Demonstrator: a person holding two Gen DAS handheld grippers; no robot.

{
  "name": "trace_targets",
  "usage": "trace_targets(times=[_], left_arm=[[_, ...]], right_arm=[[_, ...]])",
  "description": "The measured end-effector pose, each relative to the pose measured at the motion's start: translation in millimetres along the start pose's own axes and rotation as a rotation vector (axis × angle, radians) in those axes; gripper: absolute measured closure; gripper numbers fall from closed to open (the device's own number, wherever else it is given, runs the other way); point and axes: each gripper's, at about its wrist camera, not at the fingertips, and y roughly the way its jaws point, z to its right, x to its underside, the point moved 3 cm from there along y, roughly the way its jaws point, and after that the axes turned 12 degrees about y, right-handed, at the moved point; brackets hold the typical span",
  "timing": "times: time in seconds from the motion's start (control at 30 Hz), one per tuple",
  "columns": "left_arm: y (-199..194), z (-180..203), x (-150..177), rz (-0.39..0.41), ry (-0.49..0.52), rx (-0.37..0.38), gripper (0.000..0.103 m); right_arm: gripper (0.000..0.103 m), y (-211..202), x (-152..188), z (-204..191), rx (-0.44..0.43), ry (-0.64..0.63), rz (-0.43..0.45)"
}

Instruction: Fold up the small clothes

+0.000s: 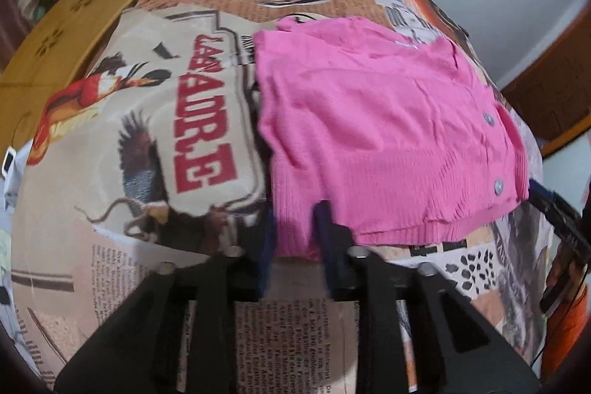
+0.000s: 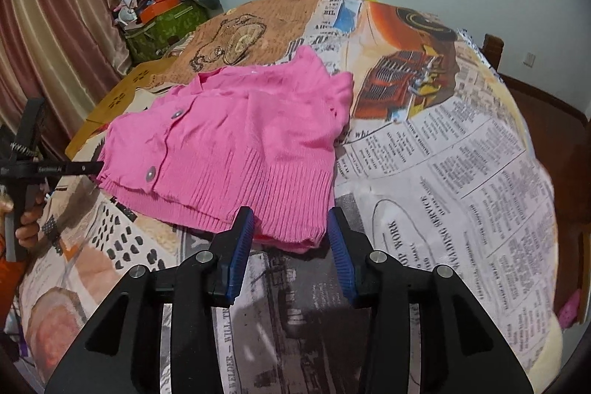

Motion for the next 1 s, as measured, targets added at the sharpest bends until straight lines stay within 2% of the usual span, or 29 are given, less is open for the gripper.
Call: trace_targets(times=[0.07,0.13,0.33,0.67,0.87,1.0], left_arm=[[-1,3,0,0.007,0.01,-0.021,0.092],[-3,5,-1,0.014,0.016,-0.041,0.094],[-26,8,-1,0.059,0.048,-0.113,0.095],[-82,21,-16,0.169,0.111,-0.144,0.097],[-97,23,-30,0.204,0.142,-0.184,0.098],[-98,19,-40,0.206,0.143,-0.174,0.098]], right_arm=[[0.066,5,3,1,-0.004,0.012,-0.011],[0.081,6,5,0,-0.004,0.015,-0.007],[0.093,-10,6,-2,-0.006,0.005,0.026],[0.096,-43,-9,-13,-0.031,-0.04,0.106],[0.096,-52,-25,-22,-0.042,-0.075,0.148],[0.096,-55,-36,-25,-0.047,-0.089,0.173]])
